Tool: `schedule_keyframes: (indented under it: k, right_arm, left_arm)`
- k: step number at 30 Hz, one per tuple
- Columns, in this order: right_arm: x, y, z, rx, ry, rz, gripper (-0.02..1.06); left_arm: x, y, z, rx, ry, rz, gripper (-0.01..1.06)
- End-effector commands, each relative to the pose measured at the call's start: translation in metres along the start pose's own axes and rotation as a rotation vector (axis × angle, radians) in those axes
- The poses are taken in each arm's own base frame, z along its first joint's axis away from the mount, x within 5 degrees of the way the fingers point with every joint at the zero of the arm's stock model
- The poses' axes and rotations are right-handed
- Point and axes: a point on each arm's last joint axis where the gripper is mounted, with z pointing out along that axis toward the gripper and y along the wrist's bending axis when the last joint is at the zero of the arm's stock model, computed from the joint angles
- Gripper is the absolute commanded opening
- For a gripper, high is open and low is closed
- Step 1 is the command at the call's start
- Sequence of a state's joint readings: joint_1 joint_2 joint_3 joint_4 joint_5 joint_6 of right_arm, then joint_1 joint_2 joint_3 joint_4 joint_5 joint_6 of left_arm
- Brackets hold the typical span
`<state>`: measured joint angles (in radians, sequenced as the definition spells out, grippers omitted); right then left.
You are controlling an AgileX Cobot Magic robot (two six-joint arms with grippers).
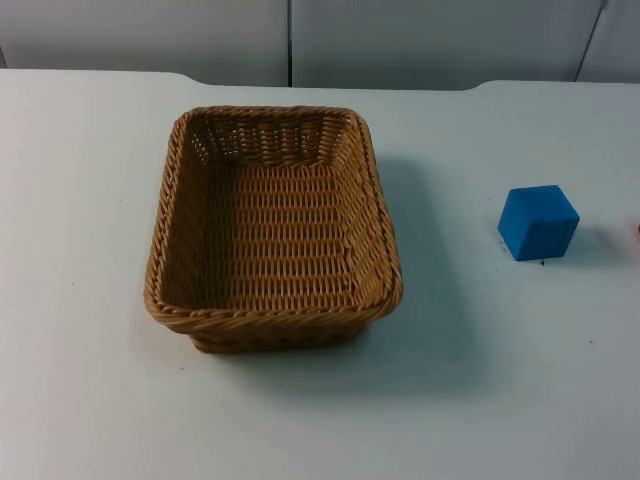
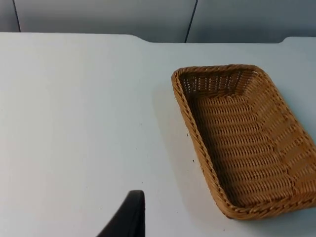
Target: Pick up the basket with the left hand and place the blue cube into the basket with the right hand.
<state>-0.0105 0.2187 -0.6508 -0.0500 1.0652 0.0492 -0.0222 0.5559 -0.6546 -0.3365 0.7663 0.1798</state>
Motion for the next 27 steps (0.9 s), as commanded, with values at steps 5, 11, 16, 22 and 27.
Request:
schedule_keyframes:
  k: [5, 11, 16, 22, 27]
  right_arm:
    - [-0.002, 0.001, -0.001, -0.006, 0.003, 0.004, 1.04]
    - [-0.001, 0.002, -0.001, -0.023, 0.007, 0.014, 1.04]
    - [0.0, 0.003, -0.001, -0.029, 0.016, 0.017, 1.04]
    - [0.001, 0.004, -0.001, -0.039, 0.032, 0.022, 1.04]
    - [0.001, 0.004, -0.001, -0.039, 0.035, 0.022, 1.04]
  left_arm:
    - [-0.015, 0.003, 0.034, 0.052, 0.034, -0.008, 1.05]
    - [-0.019, 0.008, 0.08, 0.11, 0.106, -0.024, 1.05]
    - [-0.021, 0.012, 0.108, 0.14, 0.153, -0.027, 1.05]
    - [-0.038, 0.015, 0.134, 0.149, 0.186, -0.055, 1.05]
    - [-0.057, 0.019, 0.16, 0.155, 0.205, -0.065, 1.05]
